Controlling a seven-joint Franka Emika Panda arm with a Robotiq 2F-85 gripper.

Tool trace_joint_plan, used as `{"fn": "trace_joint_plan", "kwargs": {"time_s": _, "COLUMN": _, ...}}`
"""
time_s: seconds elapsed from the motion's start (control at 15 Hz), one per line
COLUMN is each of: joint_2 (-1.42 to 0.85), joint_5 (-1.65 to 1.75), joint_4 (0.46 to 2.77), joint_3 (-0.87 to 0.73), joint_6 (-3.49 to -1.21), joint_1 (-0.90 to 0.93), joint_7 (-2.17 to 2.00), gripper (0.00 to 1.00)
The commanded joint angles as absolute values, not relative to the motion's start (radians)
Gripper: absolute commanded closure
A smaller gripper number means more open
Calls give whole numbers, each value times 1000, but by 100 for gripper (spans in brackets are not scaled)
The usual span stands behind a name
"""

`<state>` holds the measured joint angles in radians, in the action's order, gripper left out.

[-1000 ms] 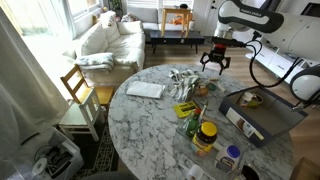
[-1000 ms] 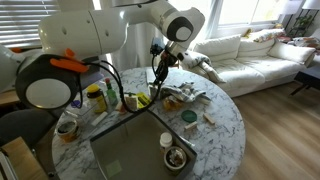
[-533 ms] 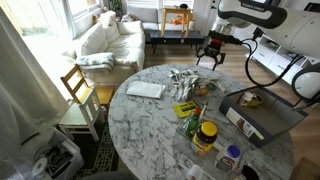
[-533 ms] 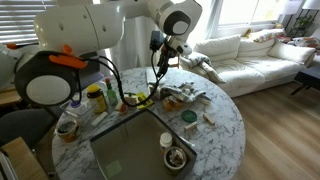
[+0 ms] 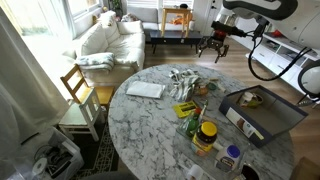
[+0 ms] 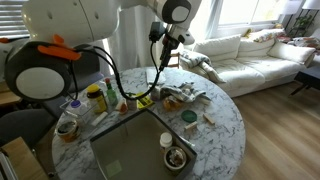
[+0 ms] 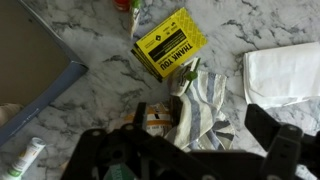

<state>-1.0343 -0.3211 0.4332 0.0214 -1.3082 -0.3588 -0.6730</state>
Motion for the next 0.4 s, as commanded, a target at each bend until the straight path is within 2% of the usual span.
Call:
{"fn": "trace_joint_plan", "kwargs": {"time_s": 0.0, "joint_2": -987, "joint_5": -314, "joint_4": 493, "joint_3": 34, "joint_6": -1216, "joint_1": -378, "joint_7": -633, "gripper": 0}}
{"fn": "trace_joint_plan", "kwargs": {"time_s": 0.07, "joint_2": -1000, "joint_5": -314, "joint_4": 476, "joint_3": 28, "joint_6": -1272, "joint_1": -365, "joint_7": -661, "gripper": 0}}
{"fn": "trace_joint_plan", "kwargs": {"time_s": 0.33, "joint_2": -991, "joint_5": -317, "joint_4": 490, "joint_3": 26, "joint_6": -1246, "joint_1": -370, "joint_7": -644, "gripper": 0}}
